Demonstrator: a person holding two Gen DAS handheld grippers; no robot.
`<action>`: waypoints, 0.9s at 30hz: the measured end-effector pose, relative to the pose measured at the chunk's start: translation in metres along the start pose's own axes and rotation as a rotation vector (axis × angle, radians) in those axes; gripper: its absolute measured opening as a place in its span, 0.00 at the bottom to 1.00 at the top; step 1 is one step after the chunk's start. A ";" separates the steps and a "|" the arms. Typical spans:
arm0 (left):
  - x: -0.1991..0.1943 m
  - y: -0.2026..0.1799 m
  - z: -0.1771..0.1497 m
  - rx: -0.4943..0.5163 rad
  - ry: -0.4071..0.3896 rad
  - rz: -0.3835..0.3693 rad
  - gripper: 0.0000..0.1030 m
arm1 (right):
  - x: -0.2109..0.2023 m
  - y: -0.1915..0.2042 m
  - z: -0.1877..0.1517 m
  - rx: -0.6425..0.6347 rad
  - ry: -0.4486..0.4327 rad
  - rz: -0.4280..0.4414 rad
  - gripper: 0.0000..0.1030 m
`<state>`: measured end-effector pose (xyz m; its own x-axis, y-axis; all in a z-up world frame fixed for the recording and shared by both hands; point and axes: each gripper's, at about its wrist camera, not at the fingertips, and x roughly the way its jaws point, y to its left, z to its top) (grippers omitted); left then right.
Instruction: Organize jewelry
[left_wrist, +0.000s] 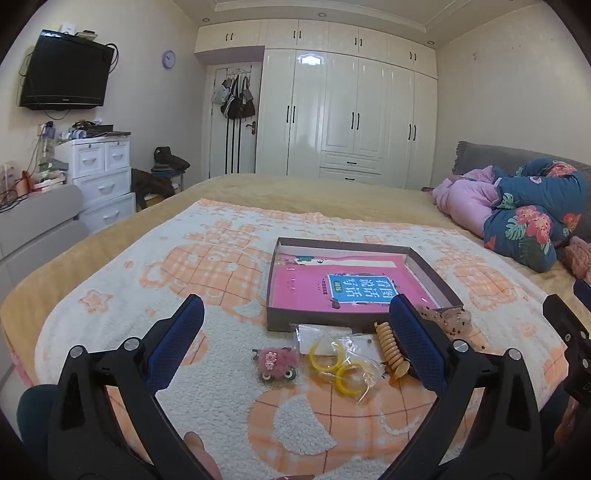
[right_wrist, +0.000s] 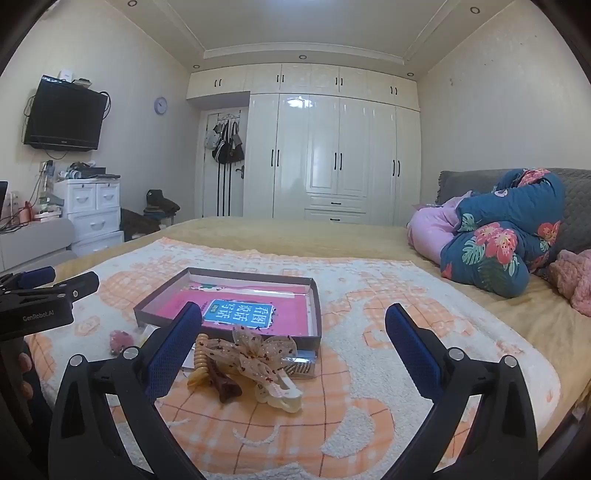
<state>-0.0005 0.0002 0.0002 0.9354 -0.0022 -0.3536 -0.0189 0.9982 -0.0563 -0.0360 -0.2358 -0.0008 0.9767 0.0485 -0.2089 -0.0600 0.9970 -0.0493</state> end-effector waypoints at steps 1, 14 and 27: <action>0.000 0.000 0.000 0.000 0.001 0.001 0.89 | 0.000 0.000 0.000 0.007 -0.003 0.001 0.94; -0.004 -0.004 0.001 -0.003 -0.001 -0.001 0.89 | -0.003 0.003 0.001 -0.002 -0.004 0.007 0.94; -0.002 -0.004 0.000 -0.007 -0.004 -0.003 0.89 | -0.003 0.003 0.001 -0.001 -0.009 0.010 0.94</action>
<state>-0.0019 -0.0033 0.0012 0.9370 -0.0049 -0.3493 -0.0186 0.9978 -0.0638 -0.0390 -0.2325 0.0010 0.9780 0.0585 -0.2003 -0.0696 0.9964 -0.0487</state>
